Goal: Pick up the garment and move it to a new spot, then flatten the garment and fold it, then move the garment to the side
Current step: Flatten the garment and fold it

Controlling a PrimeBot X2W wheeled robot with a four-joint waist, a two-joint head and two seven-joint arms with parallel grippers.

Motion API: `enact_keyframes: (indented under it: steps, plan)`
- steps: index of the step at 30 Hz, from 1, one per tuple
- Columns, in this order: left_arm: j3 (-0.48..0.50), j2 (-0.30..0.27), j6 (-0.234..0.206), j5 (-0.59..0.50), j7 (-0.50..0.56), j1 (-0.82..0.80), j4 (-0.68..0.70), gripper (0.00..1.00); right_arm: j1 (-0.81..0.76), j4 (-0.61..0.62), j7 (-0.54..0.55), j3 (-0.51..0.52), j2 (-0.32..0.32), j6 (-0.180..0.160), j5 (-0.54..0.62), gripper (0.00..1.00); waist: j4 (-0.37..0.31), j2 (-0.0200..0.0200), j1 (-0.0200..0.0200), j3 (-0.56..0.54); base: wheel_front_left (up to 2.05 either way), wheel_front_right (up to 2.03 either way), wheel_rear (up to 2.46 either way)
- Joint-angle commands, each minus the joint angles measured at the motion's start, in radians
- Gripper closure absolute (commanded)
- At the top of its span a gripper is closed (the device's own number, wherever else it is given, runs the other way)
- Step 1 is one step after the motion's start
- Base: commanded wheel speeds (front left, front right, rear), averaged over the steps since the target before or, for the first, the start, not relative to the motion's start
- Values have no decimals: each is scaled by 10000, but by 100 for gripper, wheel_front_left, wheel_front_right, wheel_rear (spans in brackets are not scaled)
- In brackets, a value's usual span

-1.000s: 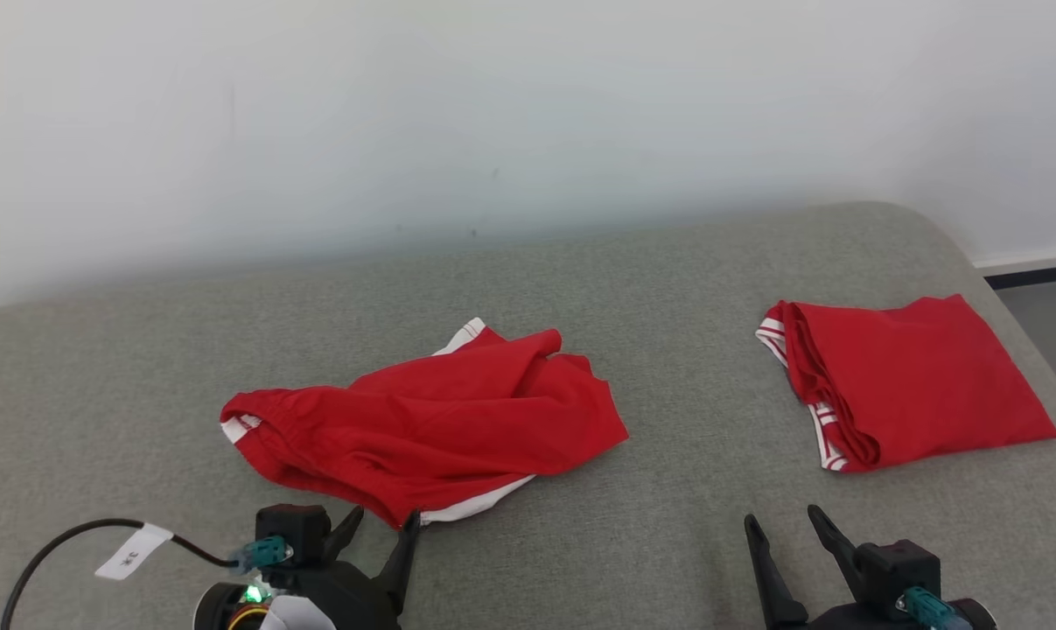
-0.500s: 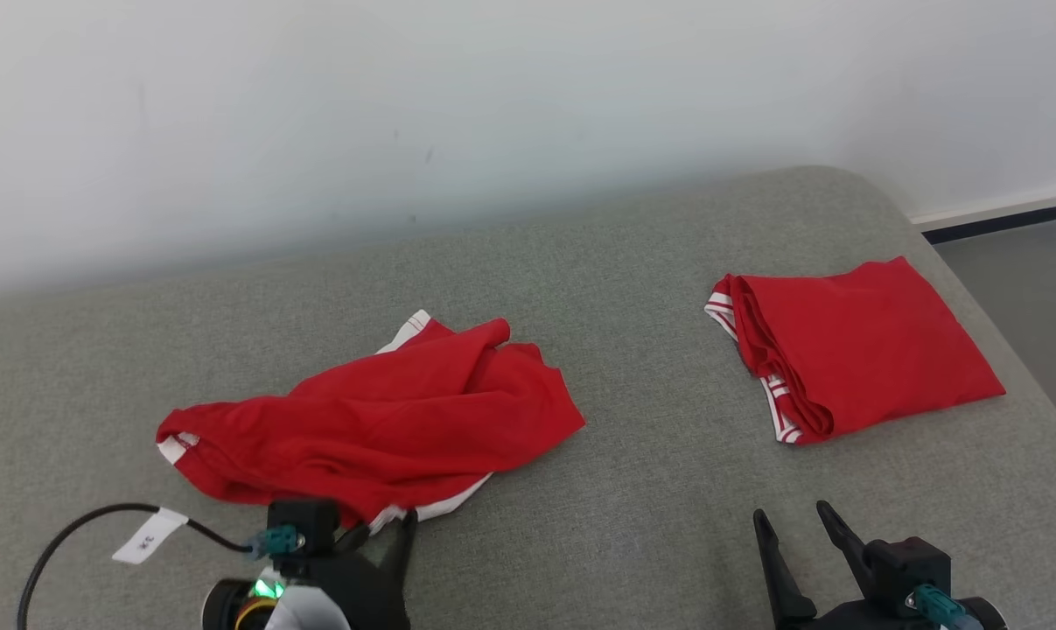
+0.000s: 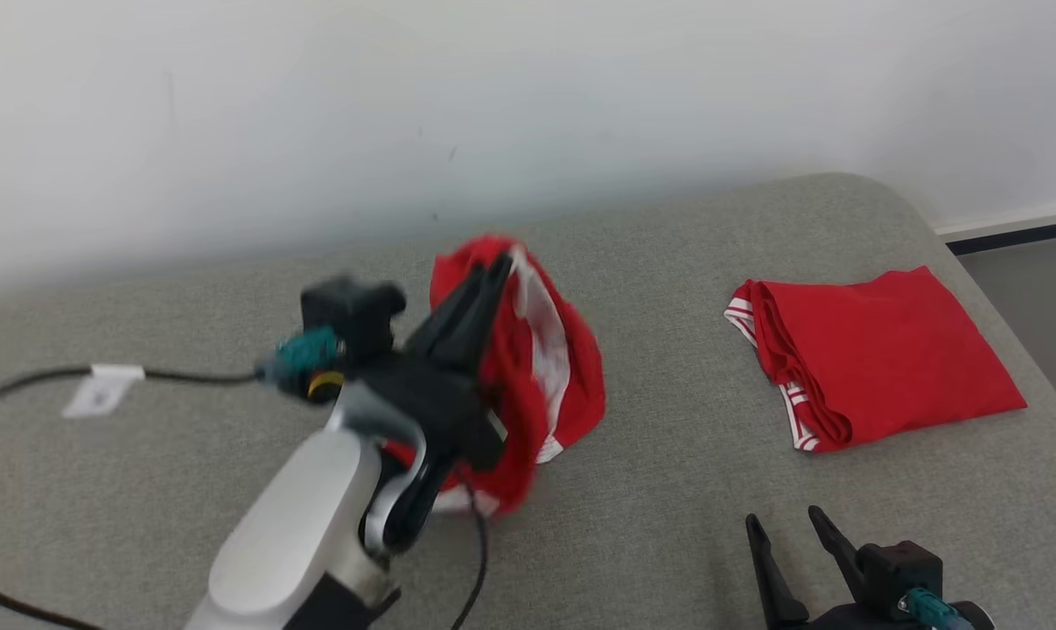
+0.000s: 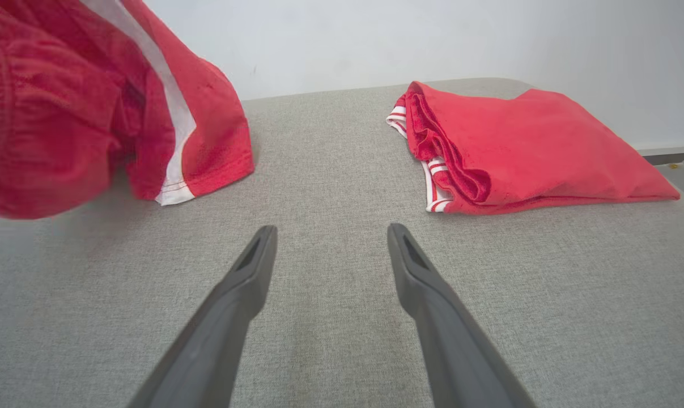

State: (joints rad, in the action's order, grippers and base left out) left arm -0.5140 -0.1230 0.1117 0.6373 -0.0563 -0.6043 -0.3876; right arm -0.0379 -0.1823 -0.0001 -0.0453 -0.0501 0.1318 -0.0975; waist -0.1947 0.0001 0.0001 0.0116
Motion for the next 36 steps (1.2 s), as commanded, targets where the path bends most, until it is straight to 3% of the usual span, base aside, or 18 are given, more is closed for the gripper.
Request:
enact_keyframes:
  steps: [1, 8, 11, 16, 20, 25, 31, 32, 33, 34, 35, 36]
  plan:
    - [50, 127, -21, 194, 136, -400, 426, 100, 154, -72, -42, -46, -3, -20, -41, 0, -27, -1, -1, -41, 0, 0, 0]
    - [375, 469, -146, 1213, 647, -1016, 2087, 100, 87, -181, -166, -25, -3, -20, -80, 0, -188, -1, -1, -146, 0, 0, 0]
    - [641, 544, -431, 2004, 918, -633, 2498, 100, 26, -192, -184, 21, -5, -20, -108, 0, -156, -1, -1, -176, 0, 0, 0]
    - [901, -355, -1572, 1766, 1601, 322, 1288, 100, 116, -284, -264, -127, -3, -20, -210, 0, -52, -1, -1, -183, 0, 0, 0]
    - [1036, -920, -2130, 1863, 2078, 1232, -44, 100, 162, -362, -308, -118, -3, -20, -226, 0, 30, -1, -1, -171, 0, 0, 0]
    - [1410, -1165, -2307, 2267, 2169, 1924, -789, 100, 149, -341, -268, -34, -6, -20, -114, 0, 196, -1, -1, -166, 0, 0, 0]
    - [1488, -1236, -2185, 2546, 2231, 2379, -1031, 100, 222, -76, -50, -56, -6, -20, 172, 0, 427, -1, -1, -220, 0, 0, 0]
    - [1422, -1214, -2185, 2550, 2298, 2457, -1064, 49, 241, -15, -20, -39, -8, -20, 221, 0, 468, -1, -1, -233, 0, 0, 0]
    - [1400, -1193, -2186, 2581, 2325, 2533, -1074, 25, 259, 45, 44, -26, -5, -20, 252, 0, 500, -1, -1, -246, 0, 0, 0]
    - [1375, -1194, -2179, 2593, 2355, 2605, -1081, 7, 280, 106, 83, -6, -3, -20, 312, 0, 537, -1, -1, -261, 0, 0, 0]
    - [1334, -1204, -2184, 2592, 2411, 2679, -1115, 0, 299, 166, 130, 16, -3, -20, 345, 0, 567, -1, -1, -277, 0, 0, 0]
    - [1305, -1200, -2203, 2614, 2459, 2763, -1132, 0, 312, 220, 166, 24, -5, -20, 393, 0, 601, -1, -1, -289, 0, 0, 0]
